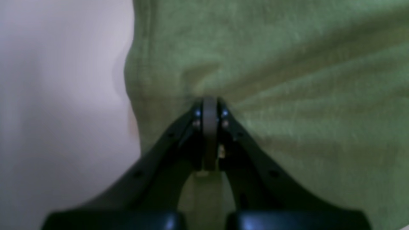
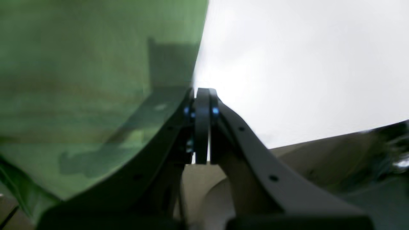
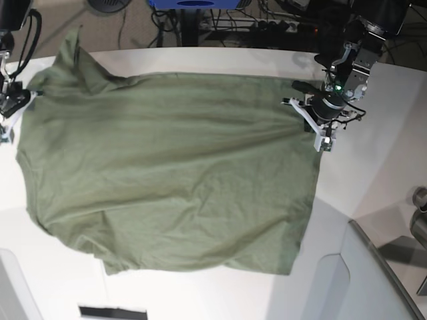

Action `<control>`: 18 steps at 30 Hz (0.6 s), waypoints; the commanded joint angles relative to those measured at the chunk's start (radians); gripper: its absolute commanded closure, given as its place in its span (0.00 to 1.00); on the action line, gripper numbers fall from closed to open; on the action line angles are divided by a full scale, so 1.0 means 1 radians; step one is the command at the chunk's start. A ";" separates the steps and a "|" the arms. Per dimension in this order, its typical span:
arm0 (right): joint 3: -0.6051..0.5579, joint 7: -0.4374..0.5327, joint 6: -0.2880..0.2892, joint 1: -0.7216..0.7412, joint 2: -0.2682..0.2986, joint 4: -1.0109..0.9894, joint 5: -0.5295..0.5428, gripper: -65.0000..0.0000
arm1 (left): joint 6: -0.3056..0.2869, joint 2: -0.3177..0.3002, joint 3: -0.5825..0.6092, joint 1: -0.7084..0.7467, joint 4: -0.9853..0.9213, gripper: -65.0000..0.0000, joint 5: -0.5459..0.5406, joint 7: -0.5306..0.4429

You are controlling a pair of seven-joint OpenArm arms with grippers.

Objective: Layout the t-shirt on the table in an organized manner, then fold the t-shirt properly
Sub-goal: 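Pull both shoulders away from the hem to straighten the shirt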

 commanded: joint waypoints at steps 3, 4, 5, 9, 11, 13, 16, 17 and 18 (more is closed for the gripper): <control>0.007 0.006 0.002 -0.014 0.018 0.088 -0.064 1.00 | 0.008 -0.013 -0.006 -0.002 0.078 1.00 0.002 -0.011; 0.004 0.002 0.004 -0.023 0.018 0.124 -0.057 1.00 | 0.009 -0.013 -0.006 0.010 0.099 1.00 0.002 -0.011; 0.003 0.002 0.004 -0.031 0.013 0.153 -0.050 1.00 | 0.009 -0.013 -0.006 0.019 0.124 1.00 0.002 -0.011; -0.036 0.002 0.004 -0.057 -0.018 0.222 -0.028 1.00 | 0.011 -0.010 -0.006 0.073 0.213 1.00 0.001 -0.011; -0.059 0.002 0.004 -0.070 -0.038 0.225 -0.013 1.00 | 0.011 -0.006 -0.006 0.102 0.245 1.00 0.001 -0.011; -0.065 0.006 0.005 -0.098 -0.059 0.243 0.007 1.00 | 0.011 -0.001 -0.006 0.143 0.265 1.00 0.004 -0.011; -0.065 0.009 0.005 -0.144 -0.085 0.299 0.050 1.00 | 0.011 -0.004 -0.007 0.180 0.269 1.00 0.007 -0.011; -0.065 0.009 0.005 -0.156 -0.091 0.312 0.062 1.00 | 0.011 -0.004 -0.017 0.189 0.268 1.00 0.007 -0.011; -0.063 0.009 0.005 -0.167 -0.101 0.326 0.076 1.00 | 0.011 0.000 -0.040 0.202 0.268 1.00 0.007 -0.011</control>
